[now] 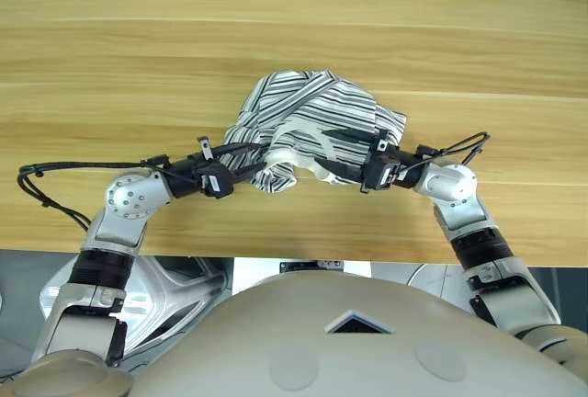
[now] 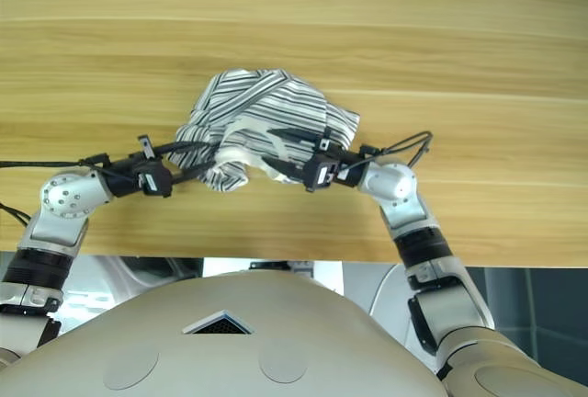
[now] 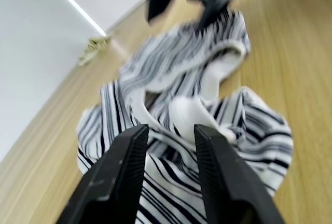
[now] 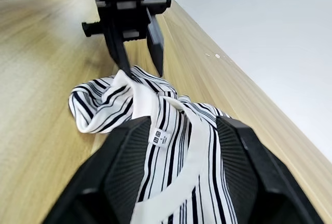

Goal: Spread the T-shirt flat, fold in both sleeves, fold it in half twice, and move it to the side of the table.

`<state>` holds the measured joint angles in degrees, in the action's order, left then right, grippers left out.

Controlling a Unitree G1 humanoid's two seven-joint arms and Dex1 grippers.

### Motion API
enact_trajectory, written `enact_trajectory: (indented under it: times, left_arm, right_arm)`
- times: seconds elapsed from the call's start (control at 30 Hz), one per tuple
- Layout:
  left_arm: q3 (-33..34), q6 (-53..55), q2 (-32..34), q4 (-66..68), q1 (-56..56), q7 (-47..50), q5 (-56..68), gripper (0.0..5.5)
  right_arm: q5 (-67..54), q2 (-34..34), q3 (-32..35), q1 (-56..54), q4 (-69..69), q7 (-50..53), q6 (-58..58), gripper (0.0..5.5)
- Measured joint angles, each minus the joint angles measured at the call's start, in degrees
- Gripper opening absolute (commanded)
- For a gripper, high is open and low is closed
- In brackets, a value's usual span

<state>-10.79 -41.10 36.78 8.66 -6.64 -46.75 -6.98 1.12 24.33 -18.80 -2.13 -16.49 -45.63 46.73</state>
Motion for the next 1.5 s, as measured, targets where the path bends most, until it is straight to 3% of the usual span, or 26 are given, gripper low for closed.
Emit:
enact_trajectory:
  times: [0.5,1.1,1.5]
  left_arm:
    - [-1.1,4.0,8.4,-8.4,-1.5,1.5,-11.4,1.63]
    - [-2.1,4.1,14.8,-3.5,3.5,10.0,-22.5,1.63]
    - [-1.4,4.9,16.3,-3.1,2.2,11.4,-20.8,1.63]
  right_arm:
    - [3.7,-0.3,-1.3,-0.4,0.3,3.4,-1.6,2.32]
    - [5.4,2.0,-0.8,-1.2,2.5,5.6,-2.8,2.32]
    - [11.0,4.5,-2.1,-6.8,-11.6,5.8,-1.6,2.32]
